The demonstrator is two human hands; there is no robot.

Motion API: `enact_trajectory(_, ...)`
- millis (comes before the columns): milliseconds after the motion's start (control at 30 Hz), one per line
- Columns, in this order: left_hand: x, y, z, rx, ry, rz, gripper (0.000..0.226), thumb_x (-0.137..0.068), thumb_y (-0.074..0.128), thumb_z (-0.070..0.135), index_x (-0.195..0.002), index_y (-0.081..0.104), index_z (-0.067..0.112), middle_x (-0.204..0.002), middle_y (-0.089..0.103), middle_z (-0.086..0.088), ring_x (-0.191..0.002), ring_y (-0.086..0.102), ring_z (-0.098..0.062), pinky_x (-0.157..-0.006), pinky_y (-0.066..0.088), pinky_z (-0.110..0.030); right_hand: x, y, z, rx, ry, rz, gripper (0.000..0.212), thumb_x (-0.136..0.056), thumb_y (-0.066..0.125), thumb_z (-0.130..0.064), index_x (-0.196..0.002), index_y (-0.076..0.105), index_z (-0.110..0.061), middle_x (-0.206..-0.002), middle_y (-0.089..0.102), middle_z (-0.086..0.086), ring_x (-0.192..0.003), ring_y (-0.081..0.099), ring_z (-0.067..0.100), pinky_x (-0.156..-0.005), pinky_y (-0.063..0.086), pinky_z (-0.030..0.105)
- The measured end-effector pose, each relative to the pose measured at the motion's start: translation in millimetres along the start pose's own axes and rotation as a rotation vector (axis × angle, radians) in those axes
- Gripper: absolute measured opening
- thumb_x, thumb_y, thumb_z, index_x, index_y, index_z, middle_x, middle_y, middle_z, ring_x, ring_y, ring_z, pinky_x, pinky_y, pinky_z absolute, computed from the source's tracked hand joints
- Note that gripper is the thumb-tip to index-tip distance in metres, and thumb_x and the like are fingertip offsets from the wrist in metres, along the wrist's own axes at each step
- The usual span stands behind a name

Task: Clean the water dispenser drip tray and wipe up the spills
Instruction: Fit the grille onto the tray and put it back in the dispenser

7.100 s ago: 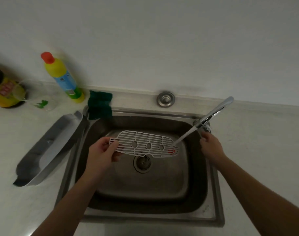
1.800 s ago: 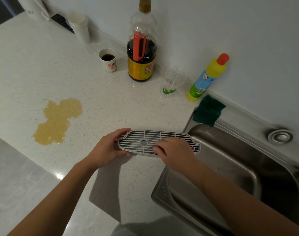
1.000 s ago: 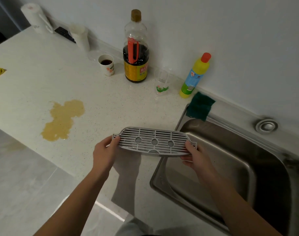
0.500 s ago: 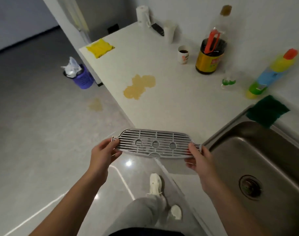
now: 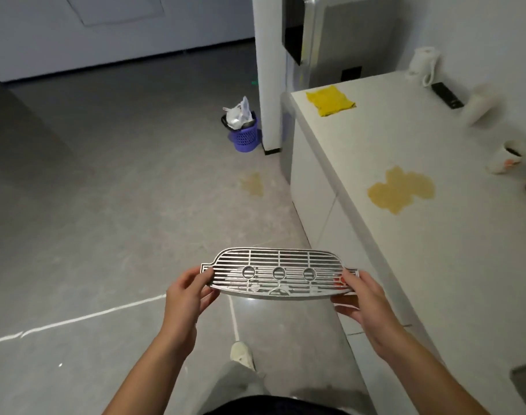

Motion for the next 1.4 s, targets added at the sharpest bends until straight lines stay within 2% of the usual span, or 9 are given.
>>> enact_trajectory(367, -157, -112, 95, 0.029, -0.036, 0.081, 0.016, -0.097, 0.067, 0.021, -0.105, 0.073, 0.009, -0.109, 0.077, -0.019, -0.093, 0.071, -0.026, -0.095, 0.059, -0.043, -100, 198, -81, 0.074, 0.023, -0.095, 0.022, -0.100, 0.062, -0.038, -0.112, 0.071, -0.021, -0.103, 0.080, 0.004, -0.089, 0.077, 0.025, -0.068, 0.059, 0.031)
enact_trajectory(533, -245, -117, 140, 0.026, -0.012, 0.066, 0.012, -0.096, 0.068, 0.022, -0.101, 0.072, 0.012, -0.099, 0.077, -0.011, -0.091, 0.070, -0.024, -0.092, 0.060, -0.040, -174, 258, -117, 0.083, 0.002, -0.111, 0.025, -0.097, 0.063, -0.042, -0.113, 0.071, -0.024, -0.104, 0.080, 0.003, -0.090, 0.078, 0.024, -0.064, 0.059, 0.028)
enact_trajectory(700, -333, -108, 205, 0.016, 0.014, 0.073, 0.016, -0.097, 0.068, 0.022, -0.107, 0.072, 0.010, -0.111, 0.077, -0.018, -0.096, 0.072, -0.024, -0.096, 0.059, -0.043, -254, 318, -171, 0.042, -0.009, -0.130, 0.033, -0.078, 0.068, -0.058, -0.102, 0.075, -0.036, -0.104, 0.080, 0.000, -0.094, 0.078, 0.022, -0.066, 0.060, 0.029)
enact_trajectory(800, -384, -101, 246, 0.011, 0.022, 0.079, 0.017, -0.097, 0.068, 0.022, -0.108, 0.072, 0.010, -0.111, 0.078, -0.016, -0.096, 0.073, -0.023, -0.096, 0.059, -0.043, -299, 348, -202, 0.036, -0.017, -0.159, 0.037, -0.076, 0.068, -0.062, -0.104, 0.074, -0.038, -0.108, 0.080, -0.001, -0.098, 0.077, 0.021, -0.070, 0.060, 0.031)
enact_trajectory(900, -438, -92, 283, 0.004, 0.025, 0.070, 0.018, -0.096, 0.069, 0.022, -0.109, 0.073, 0.010, -0.102, 0.080, -0.010, -0.090, 0.074, -0.020, -0.097, 0.058, -0.044, -340, 375, -237, 0.047, -0.020, -0.182, 0.038, -0.077, 0.069, -0.062, -0.105, 0.074, -0.036, -0.109, 0.080, -0.002, -0.099, 0.077, 0.021, -0.074, 0.059, 0.033)
enact_trajectory(967, -474, -85, 303, 0.007, 0.012, 0.059, 0.021, -0.096, 0.069, 0.021, -0.111, 0.071, 0.007, -0.083, 0.078, -0.003, -0.076, 0.071, -0.013, -0.098, 0.057, -0.045, -365, 390, -259, 0.039, -0.016, -0.168, 0.039, -0.077, 0.069, -0.060, -0.106, 0.073, -0.033, -0.108, 0.080, 0.000, -0.097, 0.077, 0.023, -0.073, 0.058, 0.033)
enact_trajectory(1100, -559, -66, 342, 0.015, 0.003, -0.012, 0.026, -0.096, 0.069, 0.021, -0.115, 0.069, 0.003, -0.062, 0.067, 0.008, -0.064, 0.068, -0.008, -0.095, 0.055, -0.043, -421, 420, -287, 0.000, -0.005, -0.112, 0.027, -0.094, 0.064, -0.046, -0.108, 0.070, -0.024, -0.106, 0.080, 0.003, -0.091, 0.077, 0.022, -0.073, 0.057, 0.033)
enact_trajectory(1267, -686, -32, 396, -0.002, -0.018, -0.146, 0.016, -0.093, 0.072, 0.020, -0.106, 0.072, 0.012, -0.094, 0.078, -0.009, -0.079, 0.073, -0.016, -0.073, 0.059, -0.027, -494, 462, -316, -0.082, 0.057, 0.031, 0.018, -0.100, 0.061, -0.034, -0.106, 0.066, -0.018, -0.094, 0.080, 0.007, -0.079, 0.077, 0.020, -0.067, 0.056, 0.031)
enact_trajectory(1400, -761, 3, 435, -0.108, -0.026, -0.293, 0.022, -0.094, 0.072, 0.021, -0.111, 0.070, 0.008, -0.099, 0.078, -0.009, -0.088, 0.073, -0.017, -0.083, 0.060, -0.031, -523, 486, -340, -0.226, 0.089, 0.130, 0.011, -0.091, 0.067, -0.038, -0.088, 0.071, -0.029, -0.092, 0.075, 0.005, -0.081, 0.075, 0.020, -0.075, 0.056, 0.036)
Point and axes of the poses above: each hand's wrist, its own x-axis away from the middle knuckle, its own y-axis out of the palm, z = x × y, the point moved 5 cm from there along -x, towards the middle knuckle
